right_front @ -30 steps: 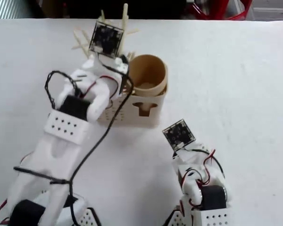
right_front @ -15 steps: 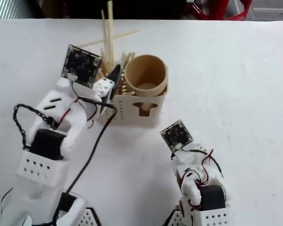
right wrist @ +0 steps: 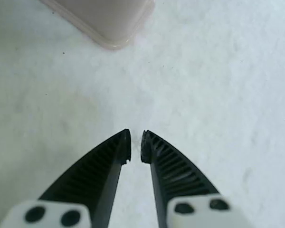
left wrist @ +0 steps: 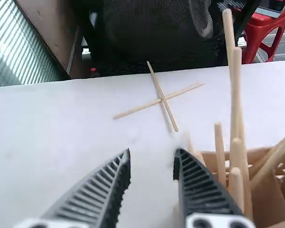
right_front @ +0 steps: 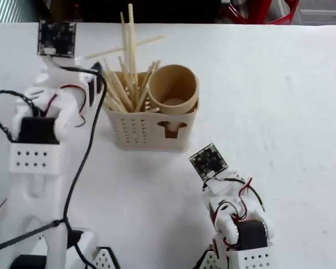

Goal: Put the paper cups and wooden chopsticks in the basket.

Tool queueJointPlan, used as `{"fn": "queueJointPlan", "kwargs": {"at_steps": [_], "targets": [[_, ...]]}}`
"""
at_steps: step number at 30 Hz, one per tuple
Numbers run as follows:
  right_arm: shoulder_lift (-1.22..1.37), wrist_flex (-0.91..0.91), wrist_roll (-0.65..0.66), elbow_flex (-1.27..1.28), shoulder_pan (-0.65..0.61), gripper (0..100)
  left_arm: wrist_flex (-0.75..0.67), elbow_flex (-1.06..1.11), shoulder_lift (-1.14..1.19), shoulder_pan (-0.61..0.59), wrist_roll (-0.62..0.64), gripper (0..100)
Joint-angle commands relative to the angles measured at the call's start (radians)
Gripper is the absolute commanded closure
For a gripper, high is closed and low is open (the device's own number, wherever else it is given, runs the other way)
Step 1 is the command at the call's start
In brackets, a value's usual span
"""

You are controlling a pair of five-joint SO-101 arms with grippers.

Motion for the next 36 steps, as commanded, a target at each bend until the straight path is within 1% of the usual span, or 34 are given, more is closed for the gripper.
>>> {"fn": "queueJointPlan", "kwargs": {"at_steps": [1, 4, 7, 9, 10, 12, 17, 20, 28, 30, 34, 36], "targets": [[-0.008, 0.007, 0.009, -0.006, -0.01, 94.9, 0.055, -0.012, 0.142, 0.03, -0.005, 83], [-0.008, 0.007, 0.009, -0.006, -0.008, 94.9, 0.054, -0.021, 0.28, 0.056, -0.086, 83], [-0.008, 0.007, 0.009, -0.006, -0.01, 94.9, 0.06, -0.061, 0.421, 0.067, -0.13, 83], [-0.008, 0.007, 0.009, -0.006, -0.01, 94.9, 0.137, -0.124, 0.489, 0.059, -0.135, 83], [-0.008, 0.007, 0.009, -0.006, -0.01, 94.9, 0.206, -0.167, 0.495, 0.058, -0.146, 83], [-0.008, 0.007, 0.009, -0.005, -0.01, 94.9, 0.296, -0.249, 0.46, 0.05, -0.18, 84], [-0.005, 0.007, 0.035, -0.003, -0.01, 95.0, 0.319, -0.457, 0.255, 0.099, -0.187, 86], [-0.007, 0.005, 0.037, 0.005, -0.01, 95.0, 0.358, -0.64, 0.251, 0.102, -0.143, 86], [-0.01, 0.004, 0.037, 0.005, -0.012, 95.0, 0.295, -1.152, 0.503, 0.119, -0.011, 86], [-0.012, 0.002, 0.038, 0.005, -0.012, 95.0, 0.222, -1.215, 0.584, 0.168, -0.012, 86], [-0.012, 0.002, 0.04, 0.006, -0.012, 95.0, 0.025, -1.292, 0.762, 0.266, -0.046, 87], [-0.012, 0.002, 0.04, 0.006, -0.012, 95.0, -0.031, -1.332, 0.848, 0.302, -0.046, 90]]}}
